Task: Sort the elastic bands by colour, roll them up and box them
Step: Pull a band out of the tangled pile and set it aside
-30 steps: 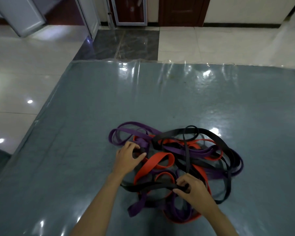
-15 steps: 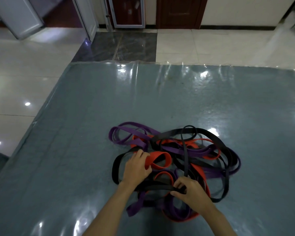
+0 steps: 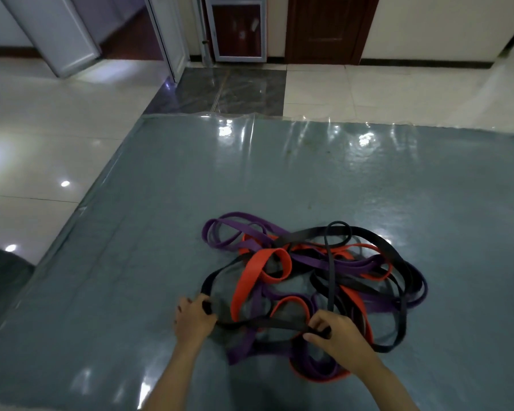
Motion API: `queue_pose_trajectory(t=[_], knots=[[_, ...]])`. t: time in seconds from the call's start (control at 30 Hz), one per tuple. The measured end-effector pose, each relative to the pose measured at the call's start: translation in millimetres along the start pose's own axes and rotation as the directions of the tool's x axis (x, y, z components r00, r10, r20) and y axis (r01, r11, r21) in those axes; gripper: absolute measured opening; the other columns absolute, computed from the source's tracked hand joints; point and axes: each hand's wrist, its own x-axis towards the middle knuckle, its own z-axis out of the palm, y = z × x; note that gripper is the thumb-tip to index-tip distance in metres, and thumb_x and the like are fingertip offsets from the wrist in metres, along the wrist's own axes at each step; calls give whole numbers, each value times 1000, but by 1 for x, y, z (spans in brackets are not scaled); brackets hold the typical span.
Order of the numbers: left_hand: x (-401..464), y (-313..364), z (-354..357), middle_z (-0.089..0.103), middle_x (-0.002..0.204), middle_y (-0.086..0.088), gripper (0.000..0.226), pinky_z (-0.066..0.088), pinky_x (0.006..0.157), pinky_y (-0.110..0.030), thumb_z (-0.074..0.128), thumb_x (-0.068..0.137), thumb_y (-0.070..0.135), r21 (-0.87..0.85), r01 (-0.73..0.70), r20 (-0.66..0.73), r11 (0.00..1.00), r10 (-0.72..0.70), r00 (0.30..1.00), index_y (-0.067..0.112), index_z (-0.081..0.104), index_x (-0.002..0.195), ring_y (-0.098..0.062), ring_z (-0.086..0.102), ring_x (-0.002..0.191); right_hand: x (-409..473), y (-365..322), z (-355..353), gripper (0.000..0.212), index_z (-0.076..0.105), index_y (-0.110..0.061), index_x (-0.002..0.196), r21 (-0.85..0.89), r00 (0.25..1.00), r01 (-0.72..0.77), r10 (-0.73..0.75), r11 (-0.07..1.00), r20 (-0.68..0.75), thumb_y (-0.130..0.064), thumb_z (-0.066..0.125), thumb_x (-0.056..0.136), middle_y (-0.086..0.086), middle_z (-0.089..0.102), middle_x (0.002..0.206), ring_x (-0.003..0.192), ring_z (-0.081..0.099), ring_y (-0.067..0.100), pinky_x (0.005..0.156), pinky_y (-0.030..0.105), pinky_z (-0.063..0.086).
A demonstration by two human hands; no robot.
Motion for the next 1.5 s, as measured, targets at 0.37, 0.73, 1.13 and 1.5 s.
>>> queue_pose_trajectory(t=[0.37,0.73,1.13,1.5], knots=[[-22,29,-50,68,134,-3,53,57,96,-43,65,94,5,-591,-130,-227,796,-9,974,25,59,143,-24,68,113,16,-51,-10,12,74,-27,100,278,996,82,-66,957,-66,-38,76,96,-10,77,96,94,72,6,93,39,57],[-63,100,-39,74,131,5,38,59,90,-29,54,109,11,-884,-245,2,399,526,850,28,61,142,-12,72,113,48,-112,7,17,70,-20,116,681,985,138,-30,719,-169,-20,73,100,4,80,103,93,77,21,85,32,60],[-3,117,12,51,149,-4,79,48,107,-49,77,89,32,-33,-333,-21,942,333,943,24,35,155,-32,55,134,43,-67,-47,21,75,-14,119,834,942,105,216,542,-258,-9,68,100,15,79,99,87,74,24,85,37,61],[1,67,-16,60,86,8,28,49,71,-32,71,75,-4,-405,-493,-148,770,477,867,20,58,83,-11,56,74,59,-58,-43,18,73,-15,114,883,849,178,386,434,-360,-10,73,97,11,78,95,86,72,24,87,41,60]])
